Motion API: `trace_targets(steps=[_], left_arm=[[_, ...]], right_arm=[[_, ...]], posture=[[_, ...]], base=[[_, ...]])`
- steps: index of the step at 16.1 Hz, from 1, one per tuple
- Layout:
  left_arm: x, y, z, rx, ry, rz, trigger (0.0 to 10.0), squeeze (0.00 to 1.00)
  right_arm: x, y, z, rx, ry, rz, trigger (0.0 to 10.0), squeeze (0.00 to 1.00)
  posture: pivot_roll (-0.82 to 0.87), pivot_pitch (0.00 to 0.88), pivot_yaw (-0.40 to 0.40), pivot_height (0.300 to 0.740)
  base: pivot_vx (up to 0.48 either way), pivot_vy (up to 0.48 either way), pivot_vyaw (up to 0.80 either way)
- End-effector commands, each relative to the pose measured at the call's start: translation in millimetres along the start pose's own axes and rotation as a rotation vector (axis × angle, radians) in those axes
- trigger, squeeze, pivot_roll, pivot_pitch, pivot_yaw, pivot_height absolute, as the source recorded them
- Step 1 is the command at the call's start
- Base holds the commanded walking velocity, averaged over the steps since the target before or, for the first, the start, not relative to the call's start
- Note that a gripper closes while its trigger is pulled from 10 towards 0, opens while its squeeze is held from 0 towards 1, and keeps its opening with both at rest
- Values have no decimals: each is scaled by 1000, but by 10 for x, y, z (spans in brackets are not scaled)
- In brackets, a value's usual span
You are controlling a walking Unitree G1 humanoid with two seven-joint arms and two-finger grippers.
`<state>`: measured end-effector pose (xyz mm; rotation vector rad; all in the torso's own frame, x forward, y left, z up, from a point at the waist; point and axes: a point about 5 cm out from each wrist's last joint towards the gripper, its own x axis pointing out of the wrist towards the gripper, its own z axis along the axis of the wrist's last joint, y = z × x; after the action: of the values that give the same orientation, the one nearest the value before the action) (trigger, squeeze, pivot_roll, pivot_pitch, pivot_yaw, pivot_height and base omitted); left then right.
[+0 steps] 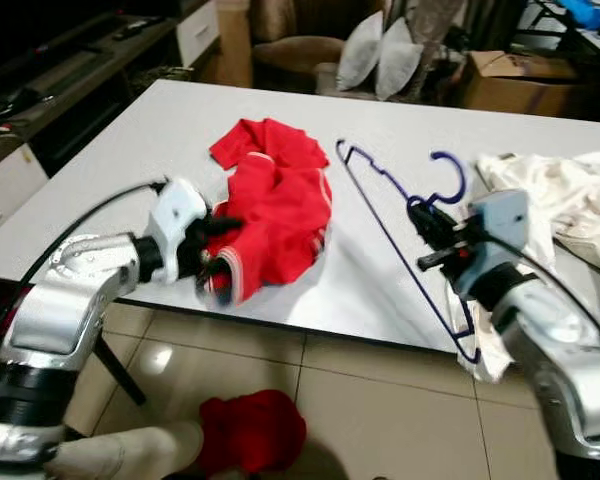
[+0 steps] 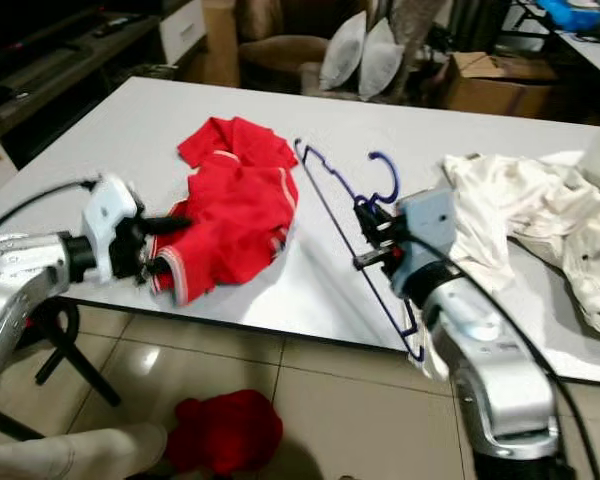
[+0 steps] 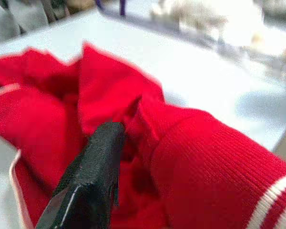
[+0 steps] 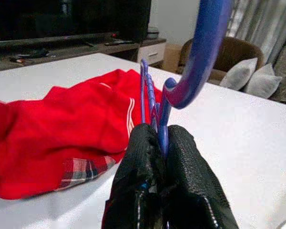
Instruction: Hang hanger
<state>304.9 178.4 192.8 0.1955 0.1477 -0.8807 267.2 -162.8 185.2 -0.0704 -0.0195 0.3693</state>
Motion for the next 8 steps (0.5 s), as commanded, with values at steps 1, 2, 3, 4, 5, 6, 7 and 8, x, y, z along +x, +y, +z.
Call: trace_targets(steps=[1,2,3,4,5,6,7,8], left_arm=[[24,44,204,-25,-104,56,10000,1000],[102,60,234,-53,-138,116,10000,1000],[154,44,229,-40,-131,129,10000,1000],[230,-18,179,-6,-90,105,10000,1000],[336,-113,133,26,-53,57,10000,1000],[451,-243,110,60,-19,-35,10000,1000],[480,-276,90,80,8,-66,10000,1000],[488,-335,-93,205,188,-185,10000,1000]], right_arm=[[30,3,34,-12,-35,-34,10000,0],[52,14,40,-7,-59,-67,10000,0],[64,24,40,-3,-68,-78,10000,0],[72,42,31,-2,-69,-84,10000,0],[76,57,18,1,-69,-89,10000,0],[82,60,19,12,-79,-103,10000,0],[88,57,29,27,-92,-110,10000,0],[107,53,128,123,-176,-112,10000,0]], posture=[[-146,0,13,740],[-150,0,16,740],[-156,0,18,740],[-164,0,23,740],[-166,0,23,740],[-166,0,23,740],[-162,0,22,740],[-161,0,25,740]], base=[[0,0,0],[0,0,0],[0,0,0],[0,0,0],[0,0,0],[0,0,0],[0,0,0],[0,0,0]])
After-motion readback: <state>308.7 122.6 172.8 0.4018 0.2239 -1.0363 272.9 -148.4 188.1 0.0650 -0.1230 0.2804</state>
